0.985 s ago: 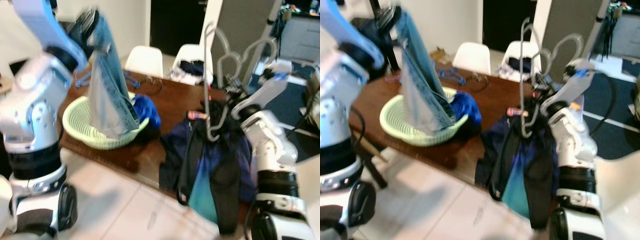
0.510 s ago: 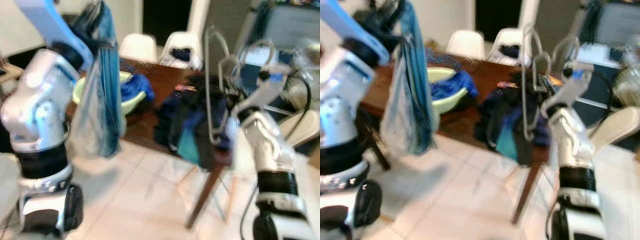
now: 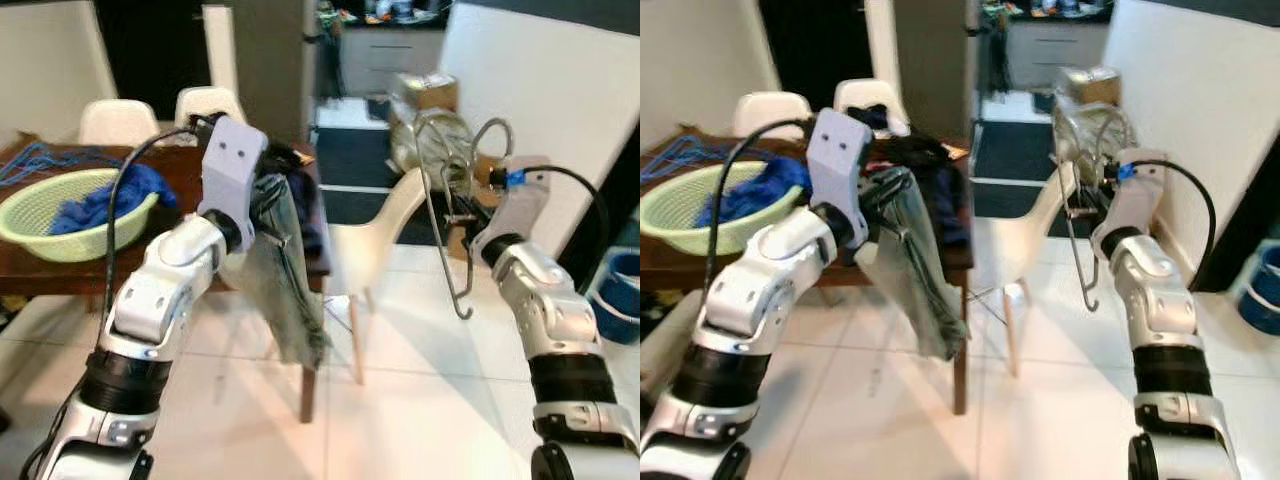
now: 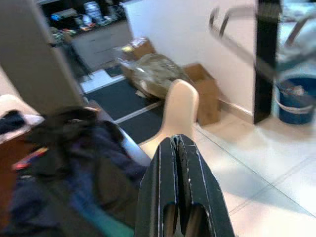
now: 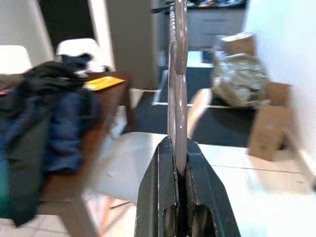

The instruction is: Hang hanger

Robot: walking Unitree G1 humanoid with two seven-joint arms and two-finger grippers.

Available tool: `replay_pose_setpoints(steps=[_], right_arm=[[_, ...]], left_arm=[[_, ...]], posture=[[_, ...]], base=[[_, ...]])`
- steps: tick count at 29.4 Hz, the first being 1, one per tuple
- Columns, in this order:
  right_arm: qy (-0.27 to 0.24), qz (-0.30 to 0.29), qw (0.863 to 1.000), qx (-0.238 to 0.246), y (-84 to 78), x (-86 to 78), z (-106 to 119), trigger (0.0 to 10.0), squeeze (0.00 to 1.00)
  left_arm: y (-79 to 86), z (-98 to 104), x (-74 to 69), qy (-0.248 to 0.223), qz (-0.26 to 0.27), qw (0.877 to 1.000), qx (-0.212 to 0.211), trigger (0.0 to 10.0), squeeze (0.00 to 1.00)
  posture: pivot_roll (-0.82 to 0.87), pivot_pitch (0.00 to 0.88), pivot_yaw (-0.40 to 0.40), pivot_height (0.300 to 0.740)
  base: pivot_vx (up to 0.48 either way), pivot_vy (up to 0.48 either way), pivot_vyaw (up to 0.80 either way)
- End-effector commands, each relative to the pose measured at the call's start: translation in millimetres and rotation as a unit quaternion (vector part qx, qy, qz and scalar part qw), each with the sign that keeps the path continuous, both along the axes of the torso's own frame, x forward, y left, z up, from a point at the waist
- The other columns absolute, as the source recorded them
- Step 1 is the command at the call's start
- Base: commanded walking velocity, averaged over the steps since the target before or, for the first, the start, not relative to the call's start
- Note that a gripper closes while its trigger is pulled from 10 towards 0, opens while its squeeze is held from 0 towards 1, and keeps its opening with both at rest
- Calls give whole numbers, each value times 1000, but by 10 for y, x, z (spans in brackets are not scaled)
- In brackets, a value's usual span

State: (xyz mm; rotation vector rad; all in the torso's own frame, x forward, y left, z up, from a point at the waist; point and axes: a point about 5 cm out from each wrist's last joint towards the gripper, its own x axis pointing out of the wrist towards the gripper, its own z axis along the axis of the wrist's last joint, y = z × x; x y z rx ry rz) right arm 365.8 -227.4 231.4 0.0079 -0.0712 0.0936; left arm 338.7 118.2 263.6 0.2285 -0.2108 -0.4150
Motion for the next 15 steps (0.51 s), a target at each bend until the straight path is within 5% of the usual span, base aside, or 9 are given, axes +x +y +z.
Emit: replay_pose_setpoints(steps=[1, 15], right_arm=[[16, 12, 1000, -12, 36, -14, -57, 10000, 0], [76, 73, 993, -58, 166, -76, -248, 10000, 0]], left_arm=[[46, -175, 27, 20, 15, 999, 25, 10000, 0], [59, -576, 38, 29, 37, 996, 79, 10000, 0]], posture=[[50, 5, -46, 740], [35, 18, -53, 740]], base=[[0, 0, -800], [0, 0, -800]])
